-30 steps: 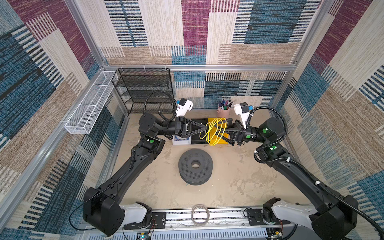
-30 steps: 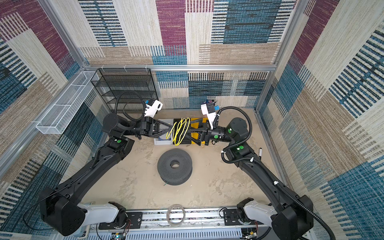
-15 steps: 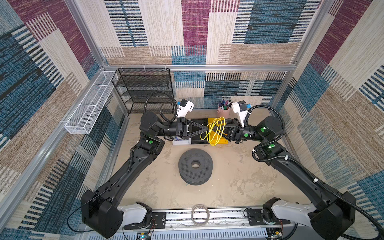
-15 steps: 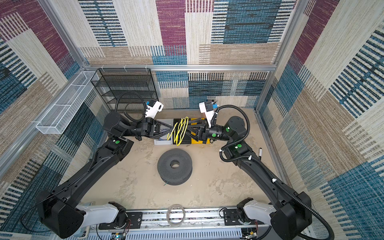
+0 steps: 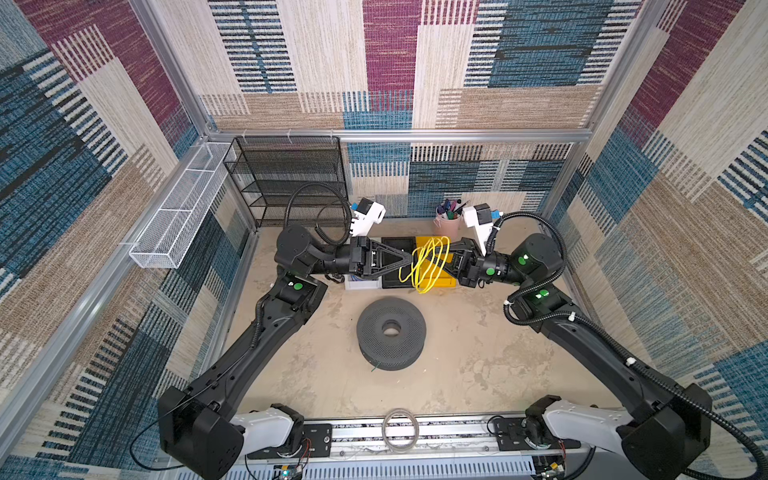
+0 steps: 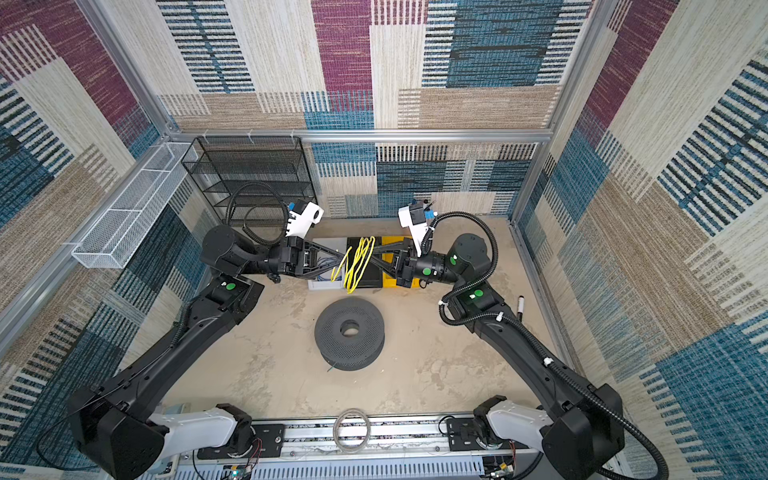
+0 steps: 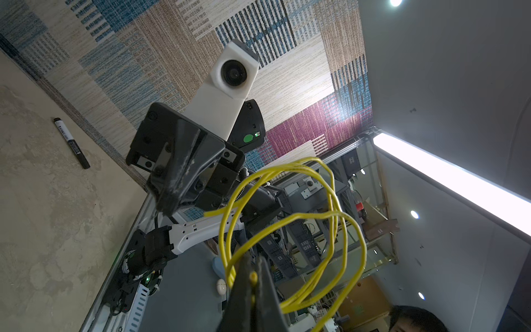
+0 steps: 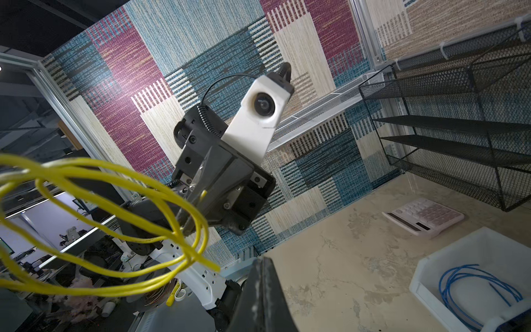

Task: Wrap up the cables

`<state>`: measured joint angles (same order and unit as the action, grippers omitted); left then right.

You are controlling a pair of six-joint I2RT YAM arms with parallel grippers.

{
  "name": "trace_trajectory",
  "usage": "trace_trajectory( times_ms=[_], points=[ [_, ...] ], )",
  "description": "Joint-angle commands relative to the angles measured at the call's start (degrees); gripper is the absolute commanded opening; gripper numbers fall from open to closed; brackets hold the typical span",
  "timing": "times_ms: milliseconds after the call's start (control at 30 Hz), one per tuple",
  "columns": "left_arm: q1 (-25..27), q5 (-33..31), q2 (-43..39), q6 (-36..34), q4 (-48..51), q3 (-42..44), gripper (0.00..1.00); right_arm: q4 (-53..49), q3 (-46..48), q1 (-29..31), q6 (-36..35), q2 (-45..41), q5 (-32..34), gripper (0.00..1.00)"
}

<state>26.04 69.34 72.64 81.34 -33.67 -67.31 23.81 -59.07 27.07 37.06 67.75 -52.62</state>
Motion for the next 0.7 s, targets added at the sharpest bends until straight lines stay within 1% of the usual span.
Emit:
trace_trajectory(
  times_ms=[0,33,67,133,167,200,267,300,333,400,533,667],
  points=[
    [0.1,0.6,-0.5,-2.0,-2.0,0.3,0.0,1.3,0.3,0.1,0.7,-0.6,0.8,0.0],
    [0.0,0.6,-0.6,-2.2,0.1,0.3,0.0,0.3,0.3,0.1,0.2,-0.9,1.7,0.0],
    [0.0,0.6,-0.6,-2.4,0.2,0.4,0.0,-0.7,0.2,0.0,-0.5,-1.3,2.3,0.0],
    [0.0,0.6,-0.7,-2.4,0.3,0.5,0.0,-1.4,0.3,0.0,-1.4,-1.9,1.7,0.01],
    [0.0,0.6,-0.7,-2.5,0.3,0.5,0.0,-1.6,0.3,0.0,-1.4,-2.1,1.4,0.11],
    [0.0,0.7,-0.7,-2.4,0.3,0.4,0.0,-1.9,0.3,0.0,-1.5,-2.5,1.5,0.27],
    [0.0,0.6,-0.7,-2.3,0.3,0.3,0.0,-2.3,0.4,0.0,-2.4,-3.4,1.4,0.48],
    [0.0,0.6,-0.7,-2.3,0.3,0.2,0.0,-2.9,0.4,0.0,-3.0,-3.8,1.7,0.55],
    [0.0,0.6,-0.7,-2.4,0.3,0.2,0.0,-3.4,0.4,0.0,-3.5,-3.9,2.1,0.59],
    [0.0,0.7,-0.8,-2.2,0.4,0.2,0.0,-3.3,0.1,0.0,-3.7,-3.9,1.9,0.64],
    [0.0,0.6,-0.9,-2.3,0.5,0.4,0.0,-1.7,-0.8,0.0,-2.7,-2.4,0.4,0.66],
    [0.0,0.7,-1.0,-2.3,0.5,0.4,0.0,-0.8,-2.0,0.1,-2.1,-0.6,-1.1,0.65]
  ],
)
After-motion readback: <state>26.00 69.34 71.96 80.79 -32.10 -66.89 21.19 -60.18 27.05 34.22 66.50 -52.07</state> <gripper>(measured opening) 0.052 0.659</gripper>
